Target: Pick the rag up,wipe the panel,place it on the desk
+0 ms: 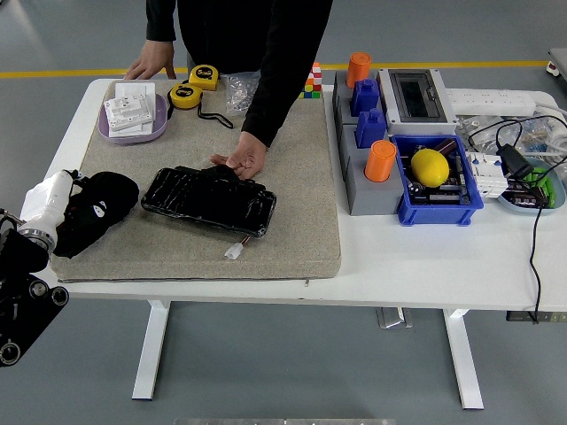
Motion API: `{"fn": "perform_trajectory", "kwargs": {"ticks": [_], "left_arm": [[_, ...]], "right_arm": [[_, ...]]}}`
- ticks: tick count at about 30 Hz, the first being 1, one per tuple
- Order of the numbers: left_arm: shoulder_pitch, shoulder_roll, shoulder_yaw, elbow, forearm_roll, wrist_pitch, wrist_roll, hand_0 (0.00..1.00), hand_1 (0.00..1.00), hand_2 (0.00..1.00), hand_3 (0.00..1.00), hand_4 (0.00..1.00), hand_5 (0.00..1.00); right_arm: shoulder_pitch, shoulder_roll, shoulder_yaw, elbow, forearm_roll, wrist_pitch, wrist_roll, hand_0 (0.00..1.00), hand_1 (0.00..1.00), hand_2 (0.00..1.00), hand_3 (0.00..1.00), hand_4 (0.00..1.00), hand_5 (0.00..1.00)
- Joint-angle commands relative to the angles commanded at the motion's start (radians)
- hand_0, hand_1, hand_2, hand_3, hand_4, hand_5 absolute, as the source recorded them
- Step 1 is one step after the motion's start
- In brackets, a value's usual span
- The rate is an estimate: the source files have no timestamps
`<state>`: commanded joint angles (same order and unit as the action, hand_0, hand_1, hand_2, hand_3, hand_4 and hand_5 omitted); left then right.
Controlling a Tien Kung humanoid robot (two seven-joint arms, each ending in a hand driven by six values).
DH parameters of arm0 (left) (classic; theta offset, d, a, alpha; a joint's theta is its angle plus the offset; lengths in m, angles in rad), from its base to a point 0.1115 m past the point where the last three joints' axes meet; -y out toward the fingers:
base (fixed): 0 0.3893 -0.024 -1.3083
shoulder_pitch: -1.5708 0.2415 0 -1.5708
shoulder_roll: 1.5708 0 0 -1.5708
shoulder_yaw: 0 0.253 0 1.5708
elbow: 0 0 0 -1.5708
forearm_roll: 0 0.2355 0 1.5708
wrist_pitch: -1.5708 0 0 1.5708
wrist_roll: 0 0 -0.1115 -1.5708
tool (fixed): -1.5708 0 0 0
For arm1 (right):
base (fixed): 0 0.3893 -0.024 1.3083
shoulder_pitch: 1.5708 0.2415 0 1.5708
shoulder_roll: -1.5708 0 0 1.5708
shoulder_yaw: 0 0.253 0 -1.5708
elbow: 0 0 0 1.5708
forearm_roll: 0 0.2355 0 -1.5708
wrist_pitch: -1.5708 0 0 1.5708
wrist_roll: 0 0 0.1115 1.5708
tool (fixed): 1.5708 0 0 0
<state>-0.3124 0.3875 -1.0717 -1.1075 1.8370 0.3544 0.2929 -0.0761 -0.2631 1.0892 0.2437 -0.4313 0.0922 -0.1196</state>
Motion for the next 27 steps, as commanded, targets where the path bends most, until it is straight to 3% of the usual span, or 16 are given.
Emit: {"fn": "perform_trajectory", "kwargs": {"ticks": [11, 27], "left_arm": [[-0.021, 0.013, -0.004, -0.058, -0.001, 0.015, 0.013, 0.328, 0.228, 0.632, 0.529, 0.377, 0.017], [-0.064, -0.051, 0.066, -0.042, 0.008, 0.023, 0.017, 0.326, 0.227, 0.626, 0.526, 0.345, 0.012]], "right_arm": [[-0.003, -0.002, -0.015, -0.001, 0.008, 0.000, 0.000, 0.738, 0.662, 0.697, 0.610, 0.998, 0.543], [-0.001, -0.006, -0.032, -0.006, 0.018, 0.005, 0.002, 0.740, 0.662, 0.697, 0.610, 0.998, 0.542]]}}
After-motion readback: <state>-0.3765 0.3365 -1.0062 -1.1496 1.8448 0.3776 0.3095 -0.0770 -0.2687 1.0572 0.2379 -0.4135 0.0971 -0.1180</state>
